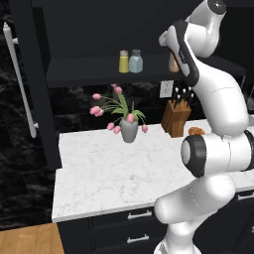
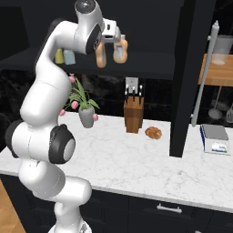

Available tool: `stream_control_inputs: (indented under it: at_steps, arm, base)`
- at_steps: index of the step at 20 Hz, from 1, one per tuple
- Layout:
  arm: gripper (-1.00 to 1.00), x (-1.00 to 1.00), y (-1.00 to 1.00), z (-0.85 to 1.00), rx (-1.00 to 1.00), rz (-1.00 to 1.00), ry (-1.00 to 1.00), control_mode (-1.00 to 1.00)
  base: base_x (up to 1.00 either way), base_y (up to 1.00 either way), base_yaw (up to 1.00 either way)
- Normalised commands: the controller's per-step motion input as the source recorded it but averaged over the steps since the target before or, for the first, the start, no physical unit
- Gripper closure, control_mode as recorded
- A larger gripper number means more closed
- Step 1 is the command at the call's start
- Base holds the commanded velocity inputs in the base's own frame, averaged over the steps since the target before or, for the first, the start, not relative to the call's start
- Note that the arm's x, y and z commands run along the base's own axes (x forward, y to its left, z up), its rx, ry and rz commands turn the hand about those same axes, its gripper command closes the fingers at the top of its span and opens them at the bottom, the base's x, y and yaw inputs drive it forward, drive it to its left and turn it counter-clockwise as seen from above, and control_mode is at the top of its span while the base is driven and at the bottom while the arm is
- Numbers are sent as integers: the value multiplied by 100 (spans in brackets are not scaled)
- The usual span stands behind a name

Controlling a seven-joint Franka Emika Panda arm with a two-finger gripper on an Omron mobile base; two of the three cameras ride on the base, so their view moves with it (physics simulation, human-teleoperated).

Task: Put the shaker and condiment bottle from the counter next to their counterparts in the cabinet.

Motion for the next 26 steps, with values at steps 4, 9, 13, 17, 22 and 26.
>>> stream_control_inputs:
  at_steps: [4,9,13,17,22,26]
  arm:
    - [100,20,0,0,1,0,2,-100]
    - [100,34,-4,0,0,0,0,-100]
    - [100,33,-2,-2,0,0,0,-100]
    - [-100,30,0,-14,0,0,0,-100]
    - [-100,21,0,-8,0,0,0,-100]
    - [-100,4,0,0,0,0,0,-100]
  base:
    - [0,0,0]
    - [0,0,0]
    - [0,0,0]
    - [0,0,0]
    - [0,0,0]
    - [0,0,0]
